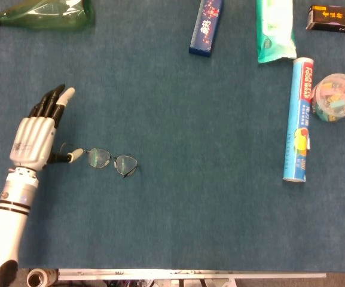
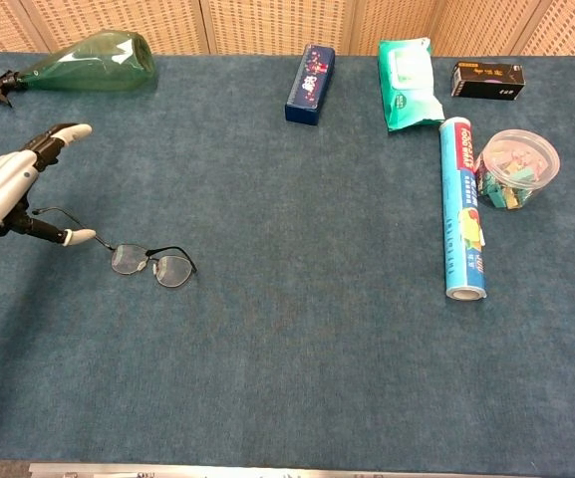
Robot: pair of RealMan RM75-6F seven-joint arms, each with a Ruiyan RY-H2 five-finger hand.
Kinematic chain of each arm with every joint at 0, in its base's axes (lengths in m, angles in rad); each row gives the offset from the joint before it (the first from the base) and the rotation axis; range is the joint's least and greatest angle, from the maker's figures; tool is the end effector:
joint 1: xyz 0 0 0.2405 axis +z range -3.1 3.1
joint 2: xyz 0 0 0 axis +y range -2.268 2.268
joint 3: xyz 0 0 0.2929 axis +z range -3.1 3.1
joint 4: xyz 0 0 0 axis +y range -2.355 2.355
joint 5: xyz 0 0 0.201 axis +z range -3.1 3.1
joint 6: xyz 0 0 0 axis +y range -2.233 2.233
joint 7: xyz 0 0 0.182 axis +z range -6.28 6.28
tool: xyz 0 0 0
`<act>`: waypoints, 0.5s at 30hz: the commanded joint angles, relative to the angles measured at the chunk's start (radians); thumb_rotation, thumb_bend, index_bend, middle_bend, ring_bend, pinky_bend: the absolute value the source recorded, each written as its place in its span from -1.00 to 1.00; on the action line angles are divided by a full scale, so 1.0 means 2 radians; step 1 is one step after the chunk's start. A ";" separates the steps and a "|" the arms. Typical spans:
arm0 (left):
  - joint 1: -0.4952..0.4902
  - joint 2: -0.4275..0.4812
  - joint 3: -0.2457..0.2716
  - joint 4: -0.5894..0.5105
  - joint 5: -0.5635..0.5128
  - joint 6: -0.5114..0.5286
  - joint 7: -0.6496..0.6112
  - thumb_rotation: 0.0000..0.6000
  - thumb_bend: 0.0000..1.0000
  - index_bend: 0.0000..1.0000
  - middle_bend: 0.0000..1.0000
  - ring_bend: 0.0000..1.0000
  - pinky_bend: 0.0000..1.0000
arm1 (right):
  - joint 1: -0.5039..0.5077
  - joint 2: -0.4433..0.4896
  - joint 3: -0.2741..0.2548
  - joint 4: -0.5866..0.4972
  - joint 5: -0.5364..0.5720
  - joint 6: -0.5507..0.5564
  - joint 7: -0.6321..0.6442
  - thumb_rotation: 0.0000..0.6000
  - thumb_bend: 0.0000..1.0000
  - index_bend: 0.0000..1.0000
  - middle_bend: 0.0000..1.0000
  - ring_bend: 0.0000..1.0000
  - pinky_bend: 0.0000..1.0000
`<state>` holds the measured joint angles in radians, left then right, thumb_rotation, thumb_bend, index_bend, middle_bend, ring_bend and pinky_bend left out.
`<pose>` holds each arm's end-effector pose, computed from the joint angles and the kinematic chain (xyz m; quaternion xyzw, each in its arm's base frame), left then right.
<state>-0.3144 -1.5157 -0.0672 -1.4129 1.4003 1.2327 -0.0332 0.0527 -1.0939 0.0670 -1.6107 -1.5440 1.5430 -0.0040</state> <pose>-0.2996 0.2929 0.0192 -0.6195 -0.4795 -0.4200 0.4582 -0.3353 -0.2132 0.2015 0.5918 -0.3563 0.4019 0.6011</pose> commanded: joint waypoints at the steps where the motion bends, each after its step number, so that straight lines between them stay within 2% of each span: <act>1: 0.005 0.015 0.008 -0.020 0.002 -0.001 -0.006 1.00 -0.93 -0.98 -1.00 -1.00 -0.70 | -0.001 0.001 0.000 0.000 -0.001 0.002 0.001 1.00 -0.95 -0.14 -0.20 -0.41 0.15; 6: 0.016 0.042 0.020 -0.038 0.008 0.007 -0.002 1.00 -0.93 -0.98 -1.00 -1.00 -0.70 | -0.003 0.002 0.000 -0.001 -0.003 0.006 0.004 1.00 -0.95 -0.14 -0.20 -0.41 0.15; 15: 0.021 0.043 0.013 0.005 -0.004 0.014 0.017 1.00 -0.93 -0.98 -1.00 -1.00 -0.71 | -0.005 0.003 -0.001 -0.005 -0.007 0.010 0.003 1.00 -0.95 -0.14 -0.20 -0.41 0.15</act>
<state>-0.2727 -1.4251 -0.0359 -1.4220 1.3979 1.2599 -0.0025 0.0436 -1.0881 0.0640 -1.6199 -1.5581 1.5623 0.0020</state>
